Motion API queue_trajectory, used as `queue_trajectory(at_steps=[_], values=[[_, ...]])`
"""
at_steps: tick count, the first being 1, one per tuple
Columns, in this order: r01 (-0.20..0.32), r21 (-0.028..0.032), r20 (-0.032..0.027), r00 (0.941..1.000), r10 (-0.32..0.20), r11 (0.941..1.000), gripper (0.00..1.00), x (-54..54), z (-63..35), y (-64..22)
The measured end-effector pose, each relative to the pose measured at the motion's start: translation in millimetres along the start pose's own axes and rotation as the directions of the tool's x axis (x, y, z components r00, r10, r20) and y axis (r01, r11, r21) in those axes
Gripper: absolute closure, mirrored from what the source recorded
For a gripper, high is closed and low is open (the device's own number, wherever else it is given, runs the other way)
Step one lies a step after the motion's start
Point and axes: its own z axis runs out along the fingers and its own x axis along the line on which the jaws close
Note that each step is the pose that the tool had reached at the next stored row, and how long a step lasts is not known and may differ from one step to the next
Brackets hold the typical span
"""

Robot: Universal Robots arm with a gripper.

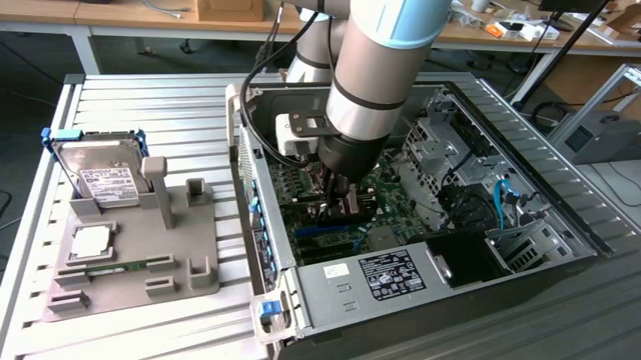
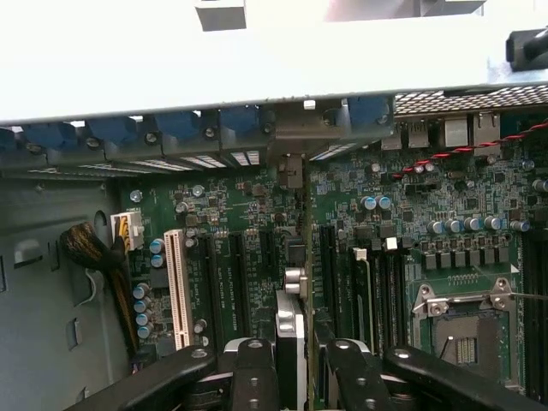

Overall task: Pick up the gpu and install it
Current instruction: 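Insert the gpu into the slot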

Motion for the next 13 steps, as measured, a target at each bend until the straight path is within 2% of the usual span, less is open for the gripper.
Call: queue_trajectory(at_steps=[13], values=[[0.0, 0.0, 0.0, 1.0, 0.0, 1.0, 0.73, 0.1, 2.9, 0.7]])
